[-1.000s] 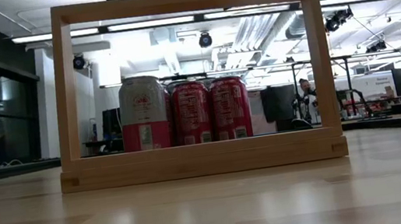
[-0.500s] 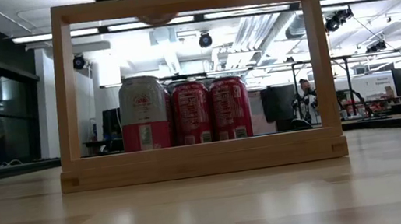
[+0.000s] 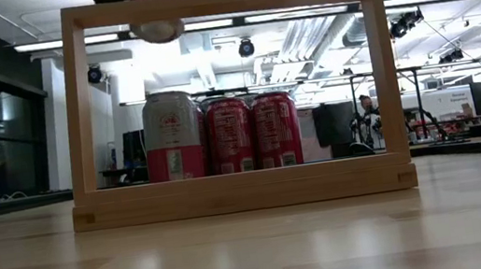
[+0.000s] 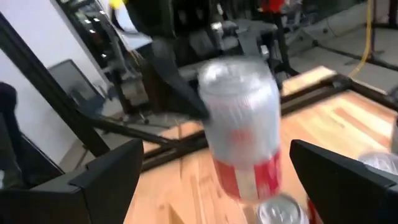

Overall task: Place canned beverage on shelf
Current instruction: Put the pink can on the shelf aligned with the other pink can

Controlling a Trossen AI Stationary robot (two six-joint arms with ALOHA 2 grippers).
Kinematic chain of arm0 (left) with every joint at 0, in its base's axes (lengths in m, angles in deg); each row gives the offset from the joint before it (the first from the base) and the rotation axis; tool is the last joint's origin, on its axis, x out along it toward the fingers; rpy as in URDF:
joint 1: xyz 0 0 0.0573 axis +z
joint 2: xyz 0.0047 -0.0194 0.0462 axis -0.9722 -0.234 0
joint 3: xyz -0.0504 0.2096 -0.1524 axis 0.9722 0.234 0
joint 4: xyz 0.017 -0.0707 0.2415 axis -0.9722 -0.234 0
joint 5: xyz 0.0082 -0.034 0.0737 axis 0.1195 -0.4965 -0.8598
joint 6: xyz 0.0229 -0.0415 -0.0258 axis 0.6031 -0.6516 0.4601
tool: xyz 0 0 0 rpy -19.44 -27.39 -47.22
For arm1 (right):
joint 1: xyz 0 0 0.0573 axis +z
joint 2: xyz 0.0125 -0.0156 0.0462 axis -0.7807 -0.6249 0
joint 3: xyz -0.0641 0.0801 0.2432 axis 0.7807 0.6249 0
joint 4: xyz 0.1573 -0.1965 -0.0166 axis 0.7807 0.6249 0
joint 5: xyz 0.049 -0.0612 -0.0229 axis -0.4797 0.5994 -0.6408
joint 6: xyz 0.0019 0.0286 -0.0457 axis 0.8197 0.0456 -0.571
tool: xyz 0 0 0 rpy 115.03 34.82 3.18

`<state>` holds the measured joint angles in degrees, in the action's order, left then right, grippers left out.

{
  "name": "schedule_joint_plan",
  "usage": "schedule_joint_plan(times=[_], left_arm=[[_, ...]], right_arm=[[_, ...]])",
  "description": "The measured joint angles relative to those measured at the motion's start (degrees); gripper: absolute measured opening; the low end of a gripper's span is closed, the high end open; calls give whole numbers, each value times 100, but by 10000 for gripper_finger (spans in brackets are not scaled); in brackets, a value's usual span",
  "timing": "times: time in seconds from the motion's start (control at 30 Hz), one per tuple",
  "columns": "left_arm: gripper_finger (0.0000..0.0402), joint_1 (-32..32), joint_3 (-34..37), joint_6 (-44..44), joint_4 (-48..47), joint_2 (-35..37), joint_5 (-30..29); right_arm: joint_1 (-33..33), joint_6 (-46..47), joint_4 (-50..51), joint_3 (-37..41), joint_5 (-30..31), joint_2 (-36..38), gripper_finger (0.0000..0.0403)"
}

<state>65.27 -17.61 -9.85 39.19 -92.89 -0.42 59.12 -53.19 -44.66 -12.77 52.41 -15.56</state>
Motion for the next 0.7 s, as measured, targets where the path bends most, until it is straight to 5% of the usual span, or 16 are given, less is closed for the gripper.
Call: schedule_joint_plan(times=[0.17,0.33,0.7], left_arm=[[277,12,8,9,728,-293,294],[277,114,-3,-220,1315,-522,1376],[277,116,1,-108,1658,-778,1334]], right_arm=[[-136,-247,31,-137,-631,-48,391],[-224,-267,38,-156,-1022,-45,391],[-206,-266,109,-156,-1100,-45,391]])
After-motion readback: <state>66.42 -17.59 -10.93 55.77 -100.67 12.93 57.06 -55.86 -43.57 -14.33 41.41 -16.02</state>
